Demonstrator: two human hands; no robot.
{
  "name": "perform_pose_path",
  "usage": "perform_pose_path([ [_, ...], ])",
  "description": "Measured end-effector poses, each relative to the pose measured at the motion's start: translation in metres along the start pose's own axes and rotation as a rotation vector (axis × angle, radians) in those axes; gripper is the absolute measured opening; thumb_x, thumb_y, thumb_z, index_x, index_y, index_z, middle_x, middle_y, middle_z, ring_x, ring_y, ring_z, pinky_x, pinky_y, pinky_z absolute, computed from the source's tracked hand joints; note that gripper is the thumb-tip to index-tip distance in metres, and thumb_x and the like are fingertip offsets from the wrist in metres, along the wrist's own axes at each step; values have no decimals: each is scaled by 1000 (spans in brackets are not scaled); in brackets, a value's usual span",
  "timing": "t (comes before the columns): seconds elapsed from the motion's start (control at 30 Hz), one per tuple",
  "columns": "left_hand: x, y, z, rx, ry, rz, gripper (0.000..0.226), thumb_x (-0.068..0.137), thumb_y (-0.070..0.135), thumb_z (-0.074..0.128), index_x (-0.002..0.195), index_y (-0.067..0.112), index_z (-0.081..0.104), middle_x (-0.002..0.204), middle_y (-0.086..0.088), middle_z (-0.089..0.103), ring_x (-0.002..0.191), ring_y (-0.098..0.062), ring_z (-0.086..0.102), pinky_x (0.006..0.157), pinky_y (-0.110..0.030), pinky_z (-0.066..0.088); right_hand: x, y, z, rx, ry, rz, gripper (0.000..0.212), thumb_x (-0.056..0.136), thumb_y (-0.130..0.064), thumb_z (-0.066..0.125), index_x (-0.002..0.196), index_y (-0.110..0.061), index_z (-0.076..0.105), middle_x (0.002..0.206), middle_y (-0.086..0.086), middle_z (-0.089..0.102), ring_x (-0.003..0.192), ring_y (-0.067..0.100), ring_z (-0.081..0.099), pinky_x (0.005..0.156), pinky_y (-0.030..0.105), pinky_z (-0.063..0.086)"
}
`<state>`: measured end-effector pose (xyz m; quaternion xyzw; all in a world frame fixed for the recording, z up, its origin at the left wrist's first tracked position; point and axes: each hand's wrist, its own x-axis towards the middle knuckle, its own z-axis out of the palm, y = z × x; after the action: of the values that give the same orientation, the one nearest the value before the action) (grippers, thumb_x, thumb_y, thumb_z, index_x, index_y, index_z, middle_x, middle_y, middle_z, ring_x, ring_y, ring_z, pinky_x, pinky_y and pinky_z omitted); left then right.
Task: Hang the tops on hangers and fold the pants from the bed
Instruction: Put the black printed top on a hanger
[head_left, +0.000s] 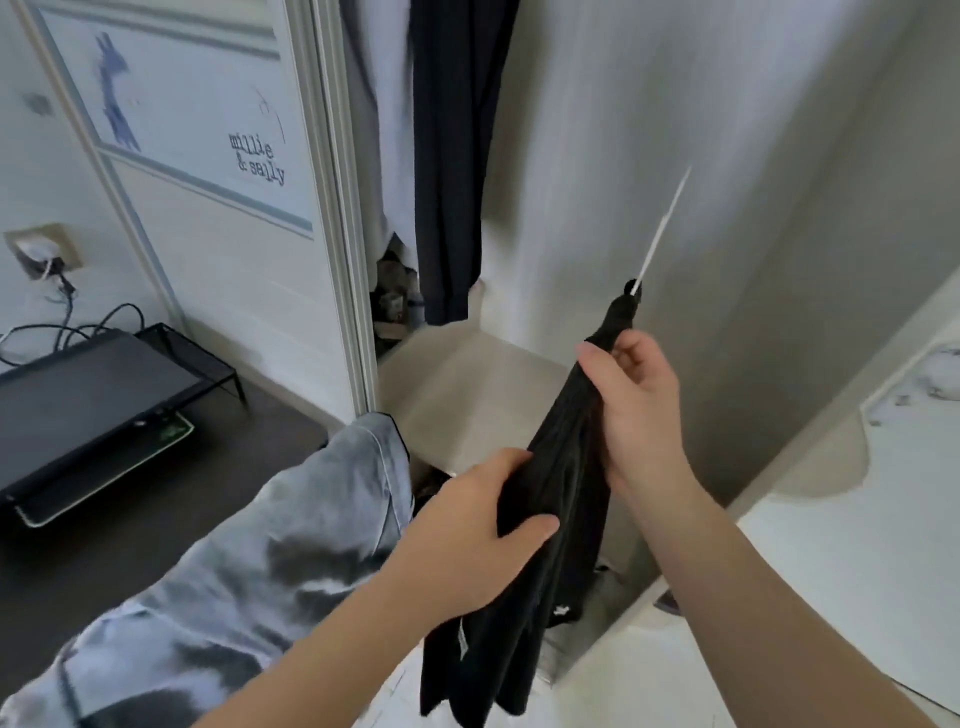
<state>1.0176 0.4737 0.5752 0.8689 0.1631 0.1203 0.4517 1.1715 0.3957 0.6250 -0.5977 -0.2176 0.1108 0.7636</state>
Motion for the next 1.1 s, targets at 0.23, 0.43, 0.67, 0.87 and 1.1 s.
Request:
perform_pose_path([
  [0.23,82,35,-108,193,147,266,4,96,28,55,93,31,55,73,5,62,63,-10,59,66,-42,54,93,-70,71,-75,38,-248,19,81,-26,69,79,-20,51,58,-11,47,49,7,45,44,21,40],
  [0.43,147,87,-182,419,306,423,18,99,27,51,82,23,44,62,5,48,56,-12,50,54,-31,45,169,-149,116,-170,52,-470,24,76,-41,67,82,-22,54,62,-9,50,52,11,45,53,28,40],
  [0.67,225,165,-265,663,510,517,28,101,25,45,75,27,33,68,5,47,60,-14,49,53,-31,38,267,-252,155,-161,-14,-708,22,84,-30,66,75,-21,48,55,-14,46,53,11,43,58,31,36],
  [0.87,290,234,-316,875,678,525,23,98,23,43,79,23,31,74,3,48,69,-23,54,56,-32,37,346,-338,173,-146,-55,-817,34,82,-24,63,62,-24,36,48,-14,35,49,15,34,55,32,29],
  [1.1,354,300,-346,993,761,517,9,97,22,43,92,23,37,78,3,47,68,-24,52,58,-35,37,429,-409,175,-216,-7,-844,32,82,-21,61,63,-22,36,71,8,35,64,24,34,61,39,28],
])
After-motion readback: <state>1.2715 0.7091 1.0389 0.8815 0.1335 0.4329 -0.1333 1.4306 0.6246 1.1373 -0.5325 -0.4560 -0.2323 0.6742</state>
